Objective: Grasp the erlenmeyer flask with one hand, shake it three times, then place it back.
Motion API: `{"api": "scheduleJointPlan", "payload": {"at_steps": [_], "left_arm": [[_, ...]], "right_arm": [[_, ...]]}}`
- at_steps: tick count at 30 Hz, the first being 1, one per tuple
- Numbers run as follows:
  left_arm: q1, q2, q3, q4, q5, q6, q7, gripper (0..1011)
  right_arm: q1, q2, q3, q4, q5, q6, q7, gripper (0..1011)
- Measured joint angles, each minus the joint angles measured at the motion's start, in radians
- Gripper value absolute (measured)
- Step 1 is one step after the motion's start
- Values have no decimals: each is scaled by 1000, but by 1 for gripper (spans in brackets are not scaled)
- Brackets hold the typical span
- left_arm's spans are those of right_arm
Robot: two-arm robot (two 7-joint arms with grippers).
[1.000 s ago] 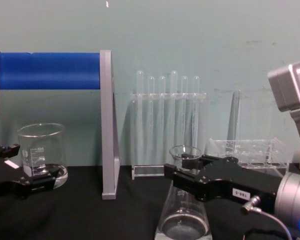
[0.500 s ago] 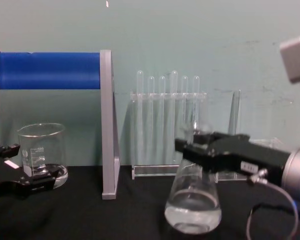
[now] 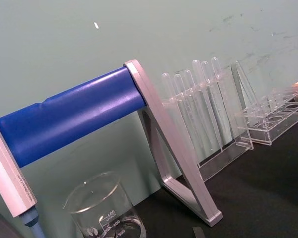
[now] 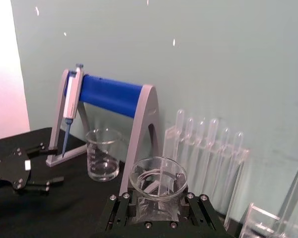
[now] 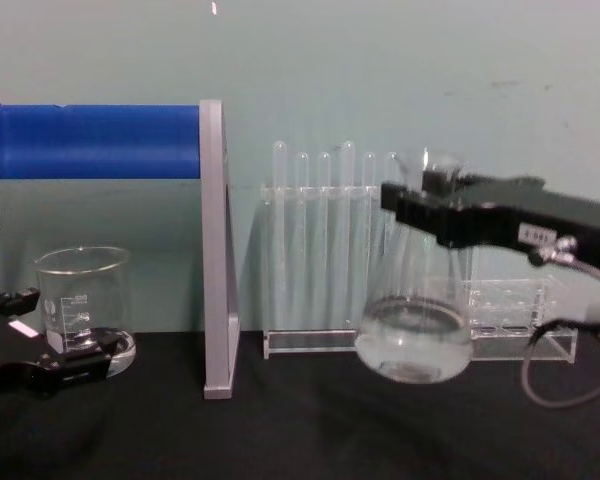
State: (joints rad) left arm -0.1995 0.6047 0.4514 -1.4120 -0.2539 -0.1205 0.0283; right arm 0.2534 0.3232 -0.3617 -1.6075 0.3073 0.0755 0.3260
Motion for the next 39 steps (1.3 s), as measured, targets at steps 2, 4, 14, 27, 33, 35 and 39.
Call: {"api": "scheduleJointPlan", "payload": {"at_steps": [2,4,14,27,33,35,39], "left_arm": [[0,0,0,0,0,0,0,1001],[0,0,0,0,0,0,0,1001],[0,0,0,0,0,0,0,1001],[0,0,0,0,0,0,0,1001],[0,0,0,0,0,0,0,1001],[0,0,0,0,0,0,0,1001],[0,0,0,0,0,0,0,1001]], "right_arm": [[-4,1,4,-15,-4,2,-6,450],[-9,2,9,-28,-11,2,-12,450],[-16,-8,21,-36,-29,8,-26,450],[-16,-19,25,-25,-35,11,-21,450],[-15,-25,9,-22,-39,16,-8,450],[-15,-26,1,-22,-39,17,-2,450],[-17,-30,-24,-24,-43,21,12,450]]}}
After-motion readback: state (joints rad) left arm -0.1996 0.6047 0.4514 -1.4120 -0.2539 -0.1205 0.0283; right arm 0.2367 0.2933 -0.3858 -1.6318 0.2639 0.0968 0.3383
